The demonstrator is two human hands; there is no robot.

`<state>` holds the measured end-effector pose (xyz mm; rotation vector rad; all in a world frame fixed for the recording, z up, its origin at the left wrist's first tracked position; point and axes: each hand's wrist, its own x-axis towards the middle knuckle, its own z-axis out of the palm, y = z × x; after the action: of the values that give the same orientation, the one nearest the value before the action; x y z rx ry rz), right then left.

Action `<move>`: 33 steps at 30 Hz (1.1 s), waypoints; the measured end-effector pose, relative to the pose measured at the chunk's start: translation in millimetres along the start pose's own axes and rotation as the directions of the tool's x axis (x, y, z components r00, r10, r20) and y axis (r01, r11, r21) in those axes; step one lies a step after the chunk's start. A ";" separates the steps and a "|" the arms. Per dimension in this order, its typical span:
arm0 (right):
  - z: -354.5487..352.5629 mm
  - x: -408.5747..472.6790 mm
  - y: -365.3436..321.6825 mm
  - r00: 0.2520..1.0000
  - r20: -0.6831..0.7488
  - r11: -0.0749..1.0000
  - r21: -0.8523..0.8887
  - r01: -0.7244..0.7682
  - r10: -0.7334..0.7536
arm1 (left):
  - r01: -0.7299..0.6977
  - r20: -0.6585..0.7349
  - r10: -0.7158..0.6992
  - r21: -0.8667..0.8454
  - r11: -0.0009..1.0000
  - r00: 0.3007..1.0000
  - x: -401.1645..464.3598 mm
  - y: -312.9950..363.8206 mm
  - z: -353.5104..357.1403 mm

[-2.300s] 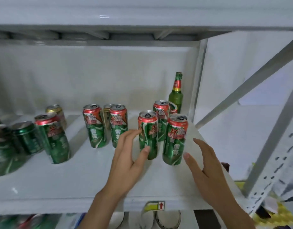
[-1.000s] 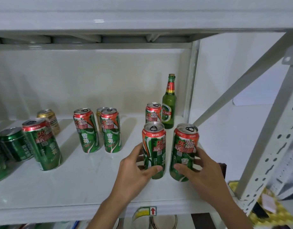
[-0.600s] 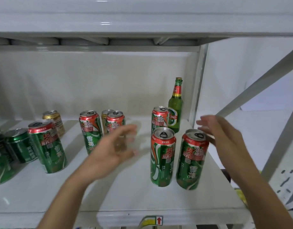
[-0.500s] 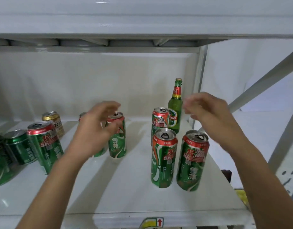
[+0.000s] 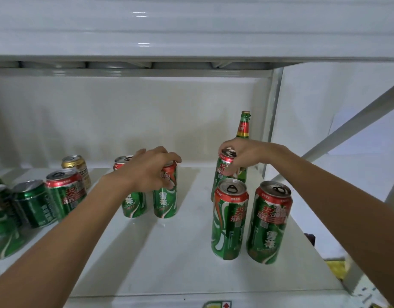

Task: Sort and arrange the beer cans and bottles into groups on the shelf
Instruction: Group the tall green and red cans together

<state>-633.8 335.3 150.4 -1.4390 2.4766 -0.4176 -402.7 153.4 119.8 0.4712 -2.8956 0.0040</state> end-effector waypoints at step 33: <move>-47.6 -113.8 -12.1 0.995 -0.090 0.999 0.019 -0.047 0.049 | -0.137 -0.209 0.060 -0.379 0.915 0.976 -54.4 7.0 -26.3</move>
<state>-585.9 434.8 206.7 -1.3804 2.5663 -0.5026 -349.2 178.0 134.7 0.2345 -2.6278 -0.4794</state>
